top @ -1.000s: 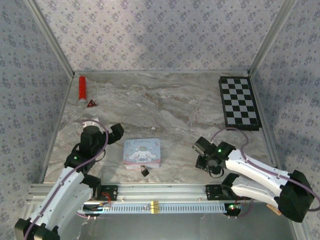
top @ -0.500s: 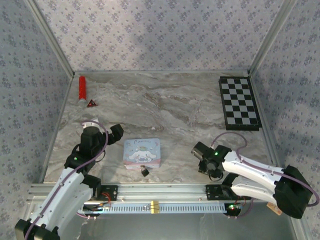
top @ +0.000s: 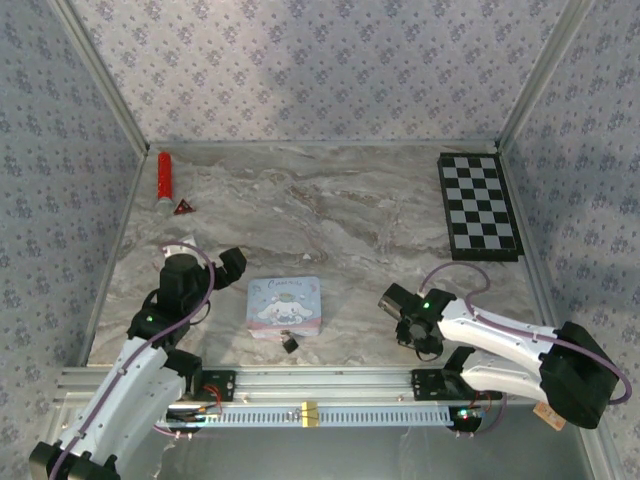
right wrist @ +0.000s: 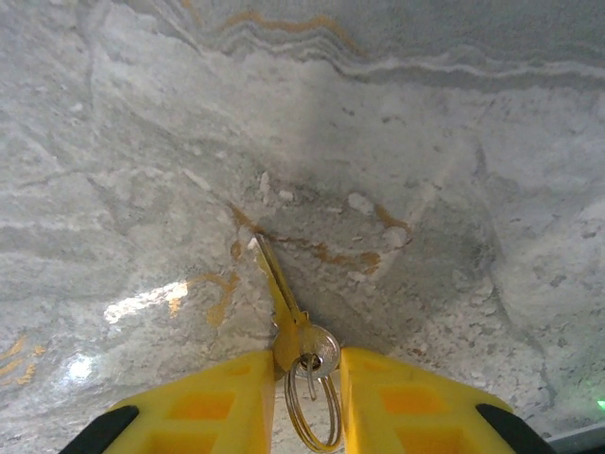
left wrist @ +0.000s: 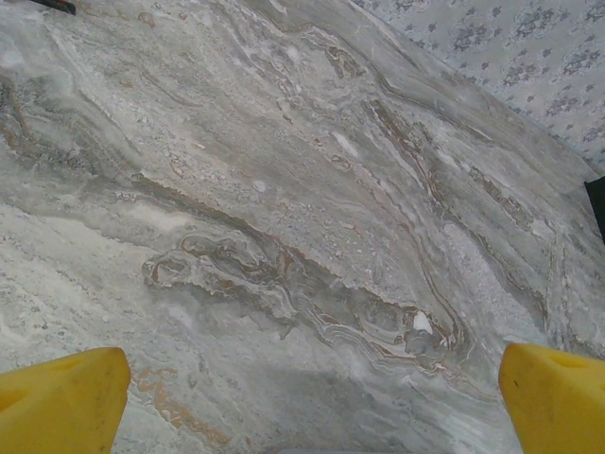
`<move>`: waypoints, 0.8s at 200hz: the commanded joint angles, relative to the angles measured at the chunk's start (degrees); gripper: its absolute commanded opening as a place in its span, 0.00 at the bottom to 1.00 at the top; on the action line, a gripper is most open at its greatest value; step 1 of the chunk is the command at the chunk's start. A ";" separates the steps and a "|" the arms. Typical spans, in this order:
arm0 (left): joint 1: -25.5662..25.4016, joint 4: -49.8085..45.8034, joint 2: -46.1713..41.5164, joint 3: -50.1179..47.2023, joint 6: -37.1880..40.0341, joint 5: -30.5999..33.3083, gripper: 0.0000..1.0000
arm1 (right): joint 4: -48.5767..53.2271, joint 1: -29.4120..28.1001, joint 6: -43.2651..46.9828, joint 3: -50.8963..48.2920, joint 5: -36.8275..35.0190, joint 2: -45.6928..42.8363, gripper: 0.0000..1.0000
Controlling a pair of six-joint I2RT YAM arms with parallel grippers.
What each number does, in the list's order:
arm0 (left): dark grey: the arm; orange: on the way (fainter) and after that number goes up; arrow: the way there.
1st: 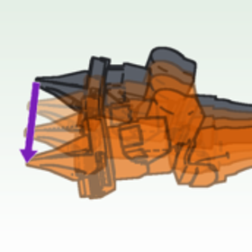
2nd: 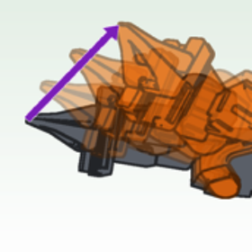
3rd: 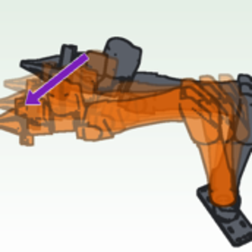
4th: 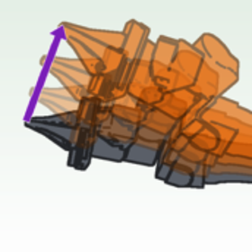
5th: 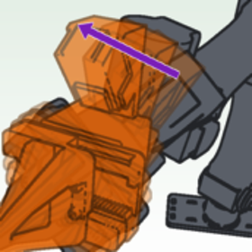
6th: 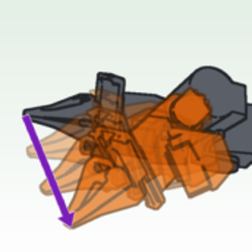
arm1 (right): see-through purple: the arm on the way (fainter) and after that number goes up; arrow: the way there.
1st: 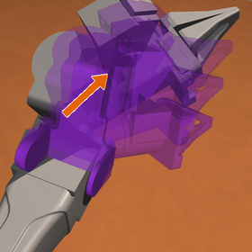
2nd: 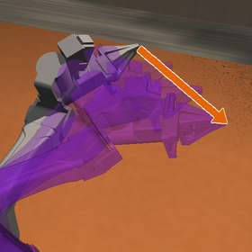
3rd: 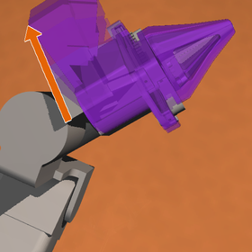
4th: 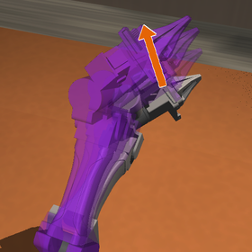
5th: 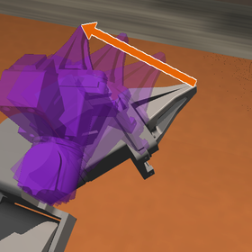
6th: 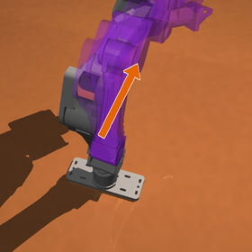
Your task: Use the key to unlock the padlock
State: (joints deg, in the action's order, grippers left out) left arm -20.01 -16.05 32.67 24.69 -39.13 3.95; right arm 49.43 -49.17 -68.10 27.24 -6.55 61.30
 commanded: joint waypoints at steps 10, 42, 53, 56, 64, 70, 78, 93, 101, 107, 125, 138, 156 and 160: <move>-0.21 0.72 -0.15 0.20 -0.72 0.71 1.00 | 1.61 -0.43 0.94 1.11 -3.37 0.58 0.23; -0.20 1.11 0.37 0.20 -0.86 0.67 1.00 | 3.16 -0.67 1.83 2.59 -4.38 0.58 0.21; -0.20 1.25 0.55 0.21 -0.86 0.63 1.00 | 3.40 -0.67 1.98 2.72 -4.61 0.57 0.20; -0.20 1.25 0.56 0.19 -0.86 0.63 1.00 | 3.42 -0.69 2.00 2.69 -4.62 0.58 0.20; -0.20 1.20 0.65 0.19 -0.86 0.67 1.00 | 3.24 -0.78 2.08 2.62 -4.62 0.66 0.19; -0.20 1.26 0.71 0.19 -0.86 0.63 1.00 | 3.05 -0.80 2.08 2.49 -4.54 0.67 0.19; -0.20 1.28 0.73 0.19 -0.85 0.62 1.00 | 2.83 -0.75 2.16 2.39 -4.46 0.75 0.18; -0.20 1.29 0.73 0.10 -0.94 0.58 1.00 | 2.84 -0.85 2.10 2.37 -4.53 0.92 0.16; -0.20 1.21 0.73 0.10 -0.86 0.66 1.00 | 2.79 -0.92 2.16 2.37 -4.61 0.92 0.14; -0.20 1.28 0.73 0.05 -0.86 0.67 1.00 | 2.80 -0.95 2.10 2.37 -4.62 0.93 0.13; -0.20 1.29 0.82 0.02 -0.74 0.63 1.00 | 2.88 -1.10 2.05 2.46 -4.62 0.93 0.10; -0.21 1.47 0.89 -0.06 -0.76 0.70 1.00 | 3.12 -1.31 2.00 2.76 -4.83 0.93 0.08; -0.21 1.64 1.25 -0.08 -1.19 0.65 1.00 | 4.26 -1.54 2.62 4.08 -5.42 1.10 0.06; -0.20 1.64 1.41 0.00 -1.41 0.63 1.00 | 4.77 -1.56 3.03 4.75 -5.69 1.18 0.06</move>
State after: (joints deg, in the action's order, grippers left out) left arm -20.01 -16.01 33.54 24.69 -39.75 3.95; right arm 50.52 -50.15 -66.17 28.97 -9.74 61.93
